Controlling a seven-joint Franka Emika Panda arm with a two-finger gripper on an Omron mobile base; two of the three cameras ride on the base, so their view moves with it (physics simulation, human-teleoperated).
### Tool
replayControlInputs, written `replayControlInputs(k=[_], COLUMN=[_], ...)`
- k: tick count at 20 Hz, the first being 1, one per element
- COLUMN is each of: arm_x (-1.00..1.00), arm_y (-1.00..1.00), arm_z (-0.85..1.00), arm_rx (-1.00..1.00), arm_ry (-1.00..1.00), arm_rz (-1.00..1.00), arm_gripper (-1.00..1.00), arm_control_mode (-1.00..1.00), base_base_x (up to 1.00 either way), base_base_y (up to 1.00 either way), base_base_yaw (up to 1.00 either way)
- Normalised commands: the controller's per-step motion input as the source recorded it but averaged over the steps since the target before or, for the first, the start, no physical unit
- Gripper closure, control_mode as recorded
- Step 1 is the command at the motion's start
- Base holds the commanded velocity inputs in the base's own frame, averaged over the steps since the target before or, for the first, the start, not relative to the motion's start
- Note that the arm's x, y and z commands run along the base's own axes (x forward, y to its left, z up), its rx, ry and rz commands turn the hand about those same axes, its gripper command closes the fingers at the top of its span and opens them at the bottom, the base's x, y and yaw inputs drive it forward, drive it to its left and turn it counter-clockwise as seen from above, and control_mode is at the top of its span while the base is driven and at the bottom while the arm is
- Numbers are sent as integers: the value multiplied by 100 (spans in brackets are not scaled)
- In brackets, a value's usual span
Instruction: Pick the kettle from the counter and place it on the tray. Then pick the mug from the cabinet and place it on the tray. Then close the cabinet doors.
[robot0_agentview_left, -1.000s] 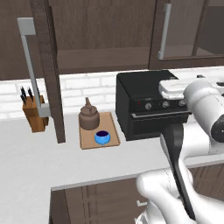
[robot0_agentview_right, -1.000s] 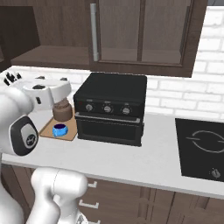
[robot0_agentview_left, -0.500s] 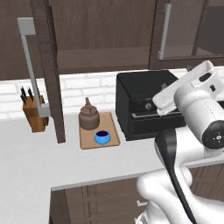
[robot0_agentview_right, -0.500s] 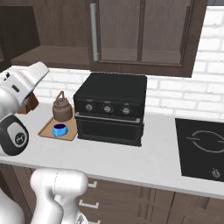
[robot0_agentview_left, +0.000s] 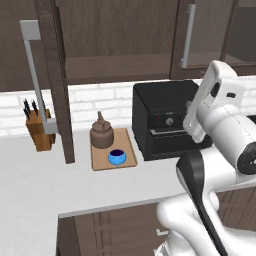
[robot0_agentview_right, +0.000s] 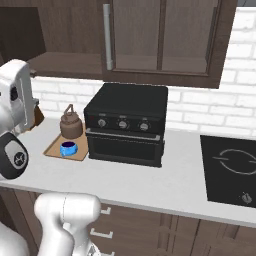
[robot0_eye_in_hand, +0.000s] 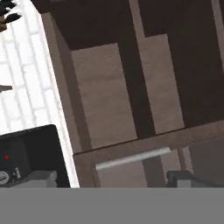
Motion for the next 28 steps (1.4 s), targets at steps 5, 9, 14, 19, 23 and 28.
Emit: replayControlInputs(k=[5, 9, 14, 19, 23, 28], arm_x=[-7, -19, -25, -18, -17, -23], arm_y=[19, 25, 33, 31, 21, 27], arm_z=[-8, -11, -5, -21, -20, -14], arm_rx=[-59, -28, -12, -2, -1, 0], arm_ry=[12, 21, 12, 13, 12, 13], arm_rz=[7, 7, 5, 4, 1, 0], arm_gripper=[-100, -100, -100, -100, -100, -100], arm_control_mode=[-100, -100, -100, -100, -100, -100], base_base_x=[0, 0, 0, 0, 0, 0], base_base_y=[0, 0, 0, 0, 0, 0], base_base_yaw=[0, 0, 0, 0, 0, 0])
